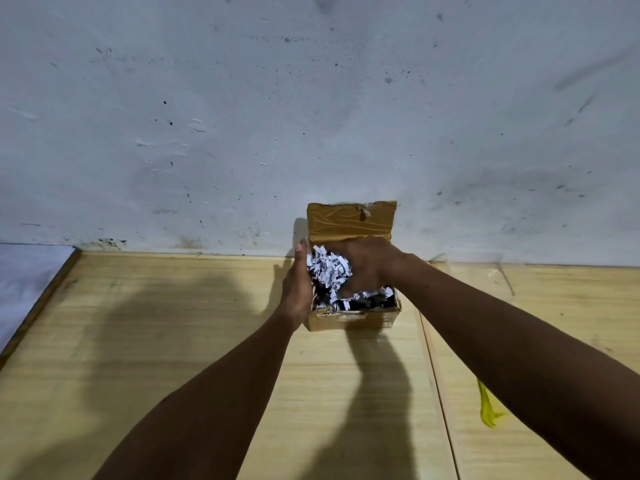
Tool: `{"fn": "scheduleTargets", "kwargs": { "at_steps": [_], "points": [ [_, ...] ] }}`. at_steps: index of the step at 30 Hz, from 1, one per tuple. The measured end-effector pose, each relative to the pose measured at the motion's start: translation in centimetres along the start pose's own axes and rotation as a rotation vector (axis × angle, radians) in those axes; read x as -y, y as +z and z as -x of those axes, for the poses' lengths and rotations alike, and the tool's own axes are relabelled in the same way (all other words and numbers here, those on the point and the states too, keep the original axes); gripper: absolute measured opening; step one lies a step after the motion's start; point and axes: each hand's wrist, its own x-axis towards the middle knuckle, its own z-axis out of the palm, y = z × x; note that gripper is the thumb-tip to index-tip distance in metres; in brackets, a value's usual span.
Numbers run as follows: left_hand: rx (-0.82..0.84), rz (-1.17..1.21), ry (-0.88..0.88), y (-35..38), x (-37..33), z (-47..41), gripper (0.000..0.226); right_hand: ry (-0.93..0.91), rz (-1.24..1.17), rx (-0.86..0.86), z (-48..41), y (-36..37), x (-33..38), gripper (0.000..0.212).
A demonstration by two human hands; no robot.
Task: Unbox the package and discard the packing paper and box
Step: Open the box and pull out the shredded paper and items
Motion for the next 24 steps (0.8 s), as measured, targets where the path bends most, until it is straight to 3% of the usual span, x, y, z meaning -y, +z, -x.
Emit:
{"fn": "scheduleTargets", "kwargs": {
  "at_steps": [3,7,11,15,20,24],
  "points": [
    [0.007,-0.018,-0.017,-0.4,-0.7,1.5,0.091,-0.013,0.005,-0.051,1.4,-0.6,0.3,0.090],
    [-0.024,-0.086,-0.009,-1.1,-1.0,4.2,0.049,-0.081,0.022,-0.181,4.6,0.1,1.7,0.088],
    [-0.073,-0.237,0.080,-2.0,0.2,7.9,0.049,-0.058,0.058,-0.122,7.2,2.9,3.2,0.090],
    [-0.116,-0.629,0.215,-4.3,4.8,10.5,0.062,-0.057,0.054,-0.029,9.6,7.0,4.7,0.093],
    [0.006,-1.182,0.249,-7.1,10.5,13.0,0.090,-0.012,0.047,0.083,11.7,11.7,6.4,0.093],
    [0.087,-1.442,0.280,-8.0,12.8,14.9,0.079,0.011,0.006,0.113,12.9,14.5,7.6,0.095]
  ]
}}
